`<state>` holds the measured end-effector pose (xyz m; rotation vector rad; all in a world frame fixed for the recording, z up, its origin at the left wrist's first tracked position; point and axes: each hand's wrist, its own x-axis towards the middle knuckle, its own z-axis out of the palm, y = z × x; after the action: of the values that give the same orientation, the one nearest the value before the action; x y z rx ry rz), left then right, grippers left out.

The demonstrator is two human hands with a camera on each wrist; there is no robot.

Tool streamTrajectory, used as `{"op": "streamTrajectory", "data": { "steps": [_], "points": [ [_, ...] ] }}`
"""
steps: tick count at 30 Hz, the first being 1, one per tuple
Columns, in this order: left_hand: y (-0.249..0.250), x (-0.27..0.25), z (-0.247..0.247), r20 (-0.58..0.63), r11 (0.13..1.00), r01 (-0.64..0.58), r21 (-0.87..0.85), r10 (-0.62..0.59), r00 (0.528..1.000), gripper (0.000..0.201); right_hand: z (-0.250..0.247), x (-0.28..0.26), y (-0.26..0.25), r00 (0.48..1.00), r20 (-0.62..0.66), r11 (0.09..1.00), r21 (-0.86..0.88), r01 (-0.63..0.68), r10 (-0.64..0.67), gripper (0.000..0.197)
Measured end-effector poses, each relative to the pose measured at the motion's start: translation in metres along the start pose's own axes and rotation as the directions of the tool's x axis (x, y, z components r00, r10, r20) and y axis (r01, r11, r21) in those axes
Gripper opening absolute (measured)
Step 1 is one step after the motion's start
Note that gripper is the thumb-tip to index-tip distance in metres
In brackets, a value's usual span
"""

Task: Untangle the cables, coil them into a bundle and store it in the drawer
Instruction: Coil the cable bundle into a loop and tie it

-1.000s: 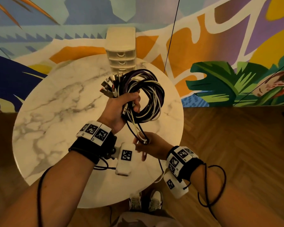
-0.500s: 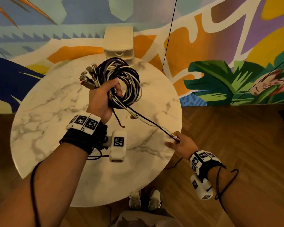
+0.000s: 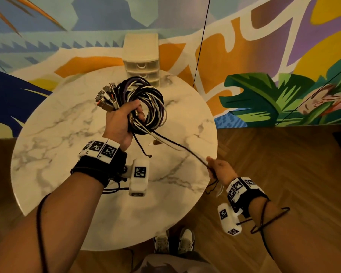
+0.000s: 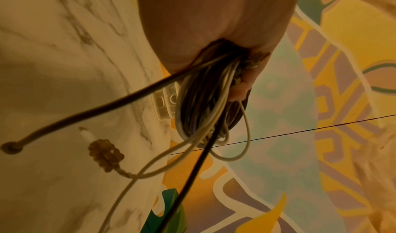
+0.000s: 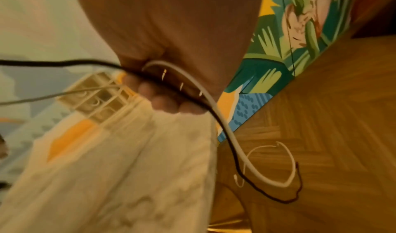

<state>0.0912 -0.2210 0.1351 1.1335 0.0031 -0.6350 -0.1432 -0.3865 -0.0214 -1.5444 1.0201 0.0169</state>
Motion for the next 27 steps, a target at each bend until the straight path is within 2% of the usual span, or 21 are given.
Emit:
{"op": "streamTrajectory", "data": {
  "steps": [2,4,9,13,22,27],
  "points": [
    [0.002,-0.001,0.002,0.009,1.0,-0.019,-0.001,0.019,1.0,0.005,0.001,-0.004,0.008,0.996,0.084,0.991,-0.133,-0.021,0.032,0.052],
    [0.003,-0.001,0.005,0.021,0.999,-0.036,-0.007,0.036,0.999,0.005,0.003,-0.008,0.013,0.985,0.159,0.986,-0.161,-0.041,0.067,0.051],
    [0.002,-0.004,0.014,0.05,0.998,0.003,-0.068,0.001,0.999,0.006,0.013,-0.011,0.01,0.972,0.155,0.963,-0.231,-0.139,0.177,0.044],
    [0.003,-0.005,0.018,0.063,0.995,0.014,-0.103,-0.007,0.998,0.009,0.018,-0.015,0.006,0.955,0.166,0.964,-0.151,-0.221,0.245,0.03],
    [0.001,-0.005,0.02,0.004,0.987,0.017,-0.16,-0.017,1.0,0.016,0.014,-0.021,0.014,0.945,0.165,0.959,-0.049,-0.278,0.283,0.041],
    [0.005,-0.005,0.025,-0.002,0.982,0.005,-0.189,-0.006,1.0,0.017,0.009,-0.024,0.021,0.941,0.187,0.958,-0.02,-0.285,0.283,0.029]
  ]
}}
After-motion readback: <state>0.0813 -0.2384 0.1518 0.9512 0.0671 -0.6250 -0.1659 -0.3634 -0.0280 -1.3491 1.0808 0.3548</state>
